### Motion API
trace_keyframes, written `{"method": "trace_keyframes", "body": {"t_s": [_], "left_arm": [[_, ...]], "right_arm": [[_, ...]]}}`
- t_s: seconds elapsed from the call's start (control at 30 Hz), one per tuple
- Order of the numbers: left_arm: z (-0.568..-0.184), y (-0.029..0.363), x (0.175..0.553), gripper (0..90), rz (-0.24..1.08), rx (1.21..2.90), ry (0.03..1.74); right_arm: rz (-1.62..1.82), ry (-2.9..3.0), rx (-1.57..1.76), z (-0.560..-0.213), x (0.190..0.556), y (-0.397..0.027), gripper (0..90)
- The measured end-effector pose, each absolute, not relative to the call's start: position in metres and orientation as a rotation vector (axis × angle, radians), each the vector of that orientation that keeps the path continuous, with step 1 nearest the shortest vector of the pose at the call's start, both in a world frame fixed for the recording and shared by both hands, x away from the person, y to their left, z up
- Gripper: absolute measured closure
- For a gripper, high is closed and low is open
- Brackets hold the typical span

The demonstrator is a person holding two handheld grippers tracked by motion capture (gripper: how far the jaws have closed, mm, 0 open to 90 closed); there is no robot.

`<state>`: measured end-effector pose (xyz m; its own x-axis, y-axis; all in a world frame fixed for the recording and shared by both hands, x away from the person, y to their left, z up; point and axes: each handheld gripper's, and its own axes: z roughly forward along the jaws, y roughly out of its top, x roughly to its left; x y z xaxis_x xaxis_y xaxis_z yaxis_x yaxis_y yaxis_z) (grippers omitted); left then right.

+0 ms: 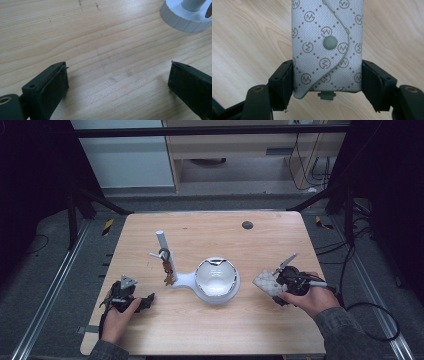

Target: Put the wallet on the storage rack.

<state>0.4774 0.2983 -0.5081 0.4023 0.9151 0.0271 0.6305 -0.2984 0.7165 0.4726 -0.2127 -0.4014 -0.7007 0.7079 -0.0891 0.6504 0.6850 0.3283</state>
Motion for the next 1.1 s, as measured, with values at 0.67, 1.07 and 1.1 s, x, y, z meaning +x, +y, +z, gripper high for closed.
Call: {"method": "trace_keyframes", "body": {"t_s": [0.67, 1.07, 1.1], "left_arm": [[-0.508, 0.298, 0.477, 2.1, 0.585, 2.037, 1.310], [-0.508, 0.298, 0.477, 2.1, 0.585, 2.038, 1.309], [-0.508, 0.298, 0.477, 2.1, 0.585, 2.037, 1.310]], "right_arm": [[0.428, 2.732, 0.865, -0.361, 0.465, -0.169, 31.6], [0.440, 2.749, 0.795, -0.350, 0.460, -0.151, 31.6], [0.438, 2.750, 0.793, -0.349, 0.460, -0.149, 31.6]]}}
